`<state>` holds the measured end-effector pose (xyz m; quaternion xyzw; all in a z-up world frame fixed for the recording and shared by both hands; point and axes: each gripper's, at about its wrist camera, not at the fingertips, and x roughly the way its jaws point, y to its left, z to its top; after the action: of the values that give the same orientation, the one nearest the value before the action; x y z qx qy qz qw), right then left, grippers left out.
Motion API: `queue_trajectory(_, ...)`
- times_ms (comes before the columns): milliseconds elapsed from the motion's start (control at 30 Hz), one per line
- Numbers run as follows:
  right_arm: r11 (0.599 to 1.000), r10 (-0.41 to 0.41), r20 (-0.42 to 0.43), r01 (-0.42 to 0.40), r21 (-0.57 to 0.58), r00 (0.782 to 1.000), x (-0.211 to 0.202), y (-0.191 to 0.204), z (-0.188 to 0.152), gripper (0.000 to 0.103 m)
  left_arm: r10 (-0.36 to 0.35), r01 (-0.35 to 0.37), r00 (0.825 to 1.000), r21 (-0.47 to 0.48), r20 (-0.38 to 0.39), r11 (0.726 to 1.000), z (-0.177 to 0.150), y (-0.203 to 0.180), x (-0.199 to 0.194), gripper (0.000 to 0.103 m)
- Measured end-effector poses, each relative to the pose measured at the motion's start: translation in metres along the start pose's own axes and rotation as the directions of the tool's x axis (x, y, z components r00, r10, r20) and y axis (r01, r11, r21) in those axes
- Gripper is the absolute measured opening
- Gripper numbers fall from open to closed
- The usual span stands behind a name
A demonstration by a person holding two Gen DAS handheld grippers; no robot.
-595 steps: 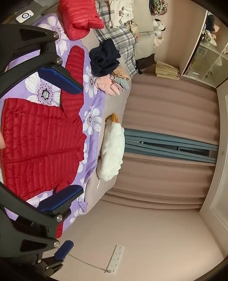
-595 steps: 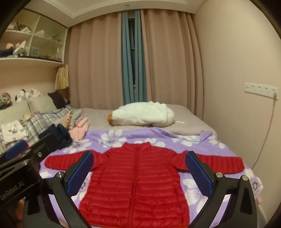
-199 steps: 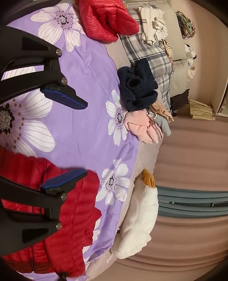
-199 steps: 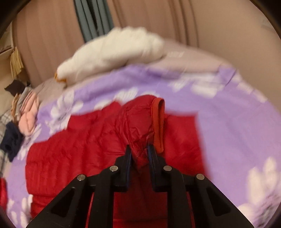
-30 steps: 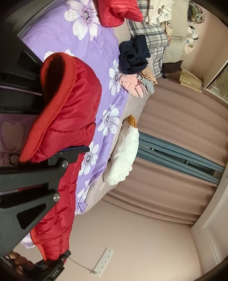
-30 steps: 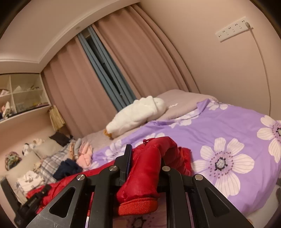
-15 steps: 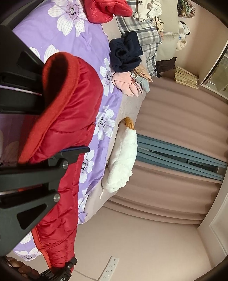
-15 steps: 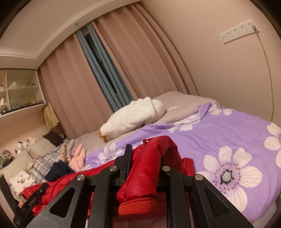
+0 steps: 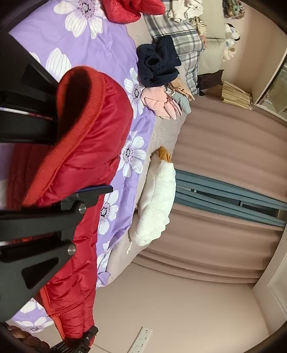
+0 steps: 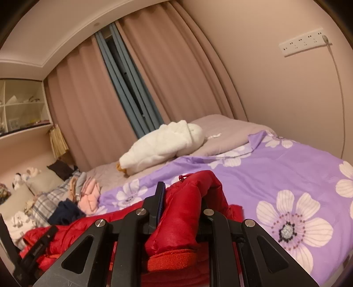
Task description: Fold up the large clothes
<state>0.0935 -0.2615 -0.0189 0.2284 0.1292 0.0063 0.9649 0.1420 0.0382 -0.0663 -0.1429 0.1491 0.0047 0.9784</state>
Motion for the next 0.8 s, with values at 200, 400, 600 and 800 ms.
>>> queue_trajectory(200,0.998,-0.042,-0.027,0.041,-0.039,0.999,0.049,0.006,0.01,0.016,0.051,-0.051,0.998,-0.026,-0.036,0.998,0.008,-0.007,0.051,0.017)
queue_trajectory(400,0.995,-0.083,-0.092,0.077,-0.058,0.992,0.087,0.006,0.003,0.02,0.099,-0.103,0.993,-0.062,-0.061,0.993,-0.001,-0.008,0.081,0.053)
queue_trajectory(600,0.996,-0.083,-0.1,0.079,-0.042,0.992,0.097,-0.001,-0.005,0.081,0.137,-0.135,0.989,-0.04,0.053,0.99,0.002,-0.01,0.085,0.081)
queue_trajectory(800,0.986,-0.134,-0.076,0.125,-0.106,0.988,0.094,0.009,-0.006,0.093,0.125,-0.124,0.992,-0.045,0.008,0.991,0.004,-0.005,0.091,0.085)
